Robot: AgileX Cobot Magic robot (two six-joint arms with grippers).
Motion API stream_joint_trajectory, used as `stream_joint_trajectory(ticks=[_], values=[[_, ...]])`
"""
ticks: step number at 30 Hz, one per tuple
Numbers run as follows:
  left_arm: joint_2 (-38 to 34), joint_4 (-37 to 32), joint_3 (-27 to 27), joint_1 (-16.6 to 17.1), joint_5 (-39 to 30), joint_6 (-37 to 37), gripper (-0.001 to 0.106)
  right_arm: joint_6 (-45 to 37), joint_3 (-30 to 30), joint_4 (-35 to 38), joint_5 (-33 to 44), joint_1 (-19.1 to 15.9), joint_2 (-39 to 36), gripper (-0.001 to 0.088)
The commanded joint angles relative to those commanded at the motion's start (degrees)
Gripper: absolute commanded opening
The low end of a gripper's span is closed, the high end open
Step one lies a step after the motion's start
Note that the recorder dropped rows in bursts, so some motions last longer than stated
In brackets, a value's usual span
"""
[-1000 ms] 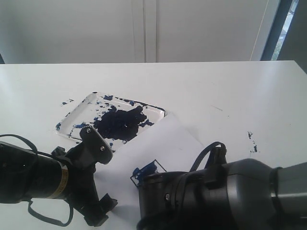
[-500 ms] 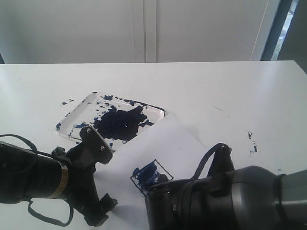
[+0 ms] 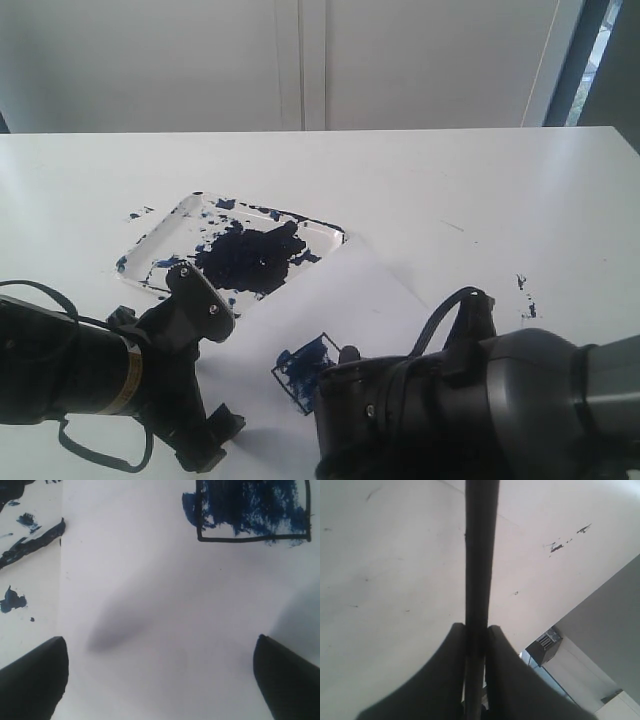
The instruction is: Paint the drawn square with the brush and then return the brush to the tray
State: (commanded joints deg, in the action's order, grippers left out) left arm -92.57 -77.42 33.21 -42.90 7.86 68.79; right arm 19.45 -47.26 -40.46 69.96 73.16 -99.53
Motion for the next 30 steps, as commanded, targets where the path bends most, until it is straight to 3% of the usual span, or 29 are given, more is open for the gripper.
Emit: stream_joint_trajectory(ticks=[3,13,19,30], values=[[0.0,0.0,0.0,0.0,0.0,0.0,0.105,-1.5,0.0,3.2,0.0,0.2,0.0,0.0000],[0.0,0.0,0.0,0.0,0.0,0.0,0.105,-1.3,0.0,3.2,0.0,4.7,0.0,0.0000],[0.0,0.0,0.0,0.0,0.1,0.1,0.105,-1.2,0.0,-0.4,0.0,4.7,0.0,0.0000],[0.0,0.0,-0.1,0.0,0.1,0.1,0.105,-1.2,0.0,-3.4,0.0,1.5,0.0,0.0000]])
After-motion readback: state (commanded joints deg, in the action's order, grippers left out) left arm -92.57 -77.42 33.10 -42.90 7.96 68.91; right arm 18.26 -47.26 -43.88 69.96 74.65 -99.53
